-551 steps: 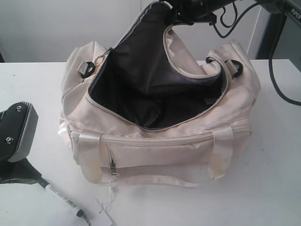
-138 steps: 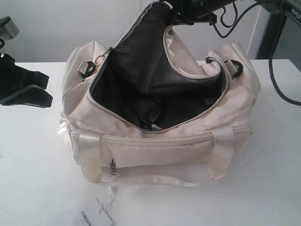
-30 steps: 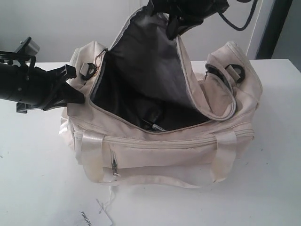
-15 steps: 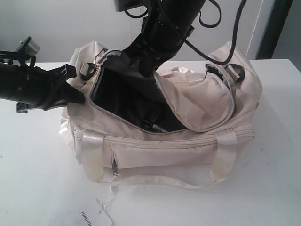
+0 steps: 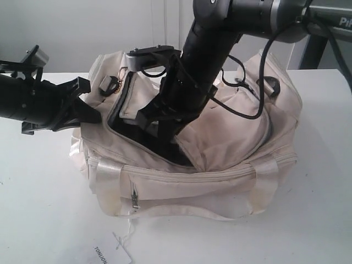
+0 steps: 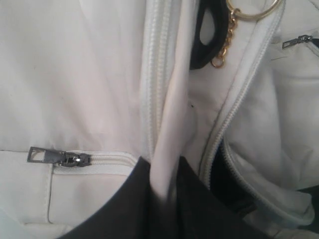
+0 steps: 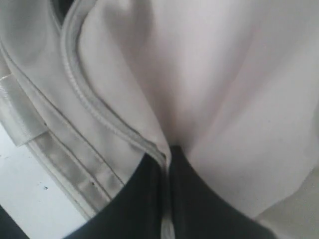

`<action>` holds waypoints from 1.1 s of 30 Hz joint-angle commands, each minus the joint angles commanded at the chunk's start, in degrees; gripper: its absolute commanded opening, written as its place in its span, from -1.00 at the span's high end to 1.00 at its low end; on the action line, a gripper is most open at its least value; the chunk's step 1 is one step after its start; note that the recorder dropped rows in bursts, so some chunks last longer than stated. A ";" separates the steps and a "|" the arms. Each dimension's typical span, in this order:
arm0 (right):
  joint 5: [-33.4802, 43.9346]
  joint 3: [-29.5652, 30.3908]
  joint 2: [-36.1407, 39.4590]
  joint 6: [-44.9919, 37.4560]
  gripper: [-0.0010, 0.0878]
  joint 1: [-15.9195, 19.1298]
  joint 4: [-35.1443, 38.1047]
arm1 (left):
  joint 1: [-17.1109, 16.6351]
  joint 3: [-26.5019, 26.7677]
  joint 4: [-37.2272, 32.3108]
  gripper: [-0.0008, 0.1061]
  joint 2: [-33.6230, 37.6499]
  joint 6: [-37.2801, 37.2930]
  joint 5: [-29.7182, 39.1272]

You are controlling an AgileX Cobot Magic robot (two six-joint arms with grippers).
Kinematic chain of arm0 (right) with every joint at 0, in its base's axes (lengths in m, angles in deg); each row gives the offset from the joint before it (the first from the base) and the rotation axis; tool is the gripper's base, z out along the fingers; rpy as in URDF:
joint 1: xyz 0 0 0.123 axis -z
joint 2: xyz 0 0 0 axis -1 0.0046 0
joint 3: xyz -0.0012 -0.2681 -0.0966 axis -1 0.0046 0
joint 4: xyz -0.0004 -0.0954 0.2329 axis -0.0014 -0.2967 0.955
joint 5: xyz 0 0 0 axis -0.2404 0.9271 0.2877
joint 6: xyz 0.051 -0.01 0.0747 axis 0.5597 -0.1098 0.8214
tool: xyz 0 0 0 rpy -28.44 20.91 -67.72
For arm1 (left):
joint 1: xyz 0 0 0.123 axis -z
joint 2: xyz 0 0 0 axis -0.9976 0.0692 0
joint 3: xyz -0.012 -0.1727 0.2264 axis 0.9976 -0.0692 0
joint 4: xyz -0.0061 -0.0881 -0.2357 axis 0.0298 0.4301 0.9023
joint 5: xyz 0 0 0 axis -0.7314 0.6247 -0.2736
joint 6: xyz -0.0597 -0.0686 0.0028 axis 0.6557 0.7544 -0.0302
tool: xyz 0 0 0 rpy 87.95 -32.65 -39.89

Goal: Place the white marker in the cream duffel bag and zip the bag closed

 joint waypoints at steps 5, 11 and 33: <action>0.00 0.40 0.00 0.00 0.42 0.00 2.84 | 0.00 0.00 0.00 0.99 0.00 -0.36 0.00; 0.00 -0.41 -1.30 0.24 0.05 0.00 3.71 | 0.00 0.00 0.00 0.99 0.00 -0.36 0.00; -3.67 -2.00 -6.67 0.24 0.81 0.00 5.57 | 0.00 0.10 -0.94 0.99 0.00 -2.79 -0.03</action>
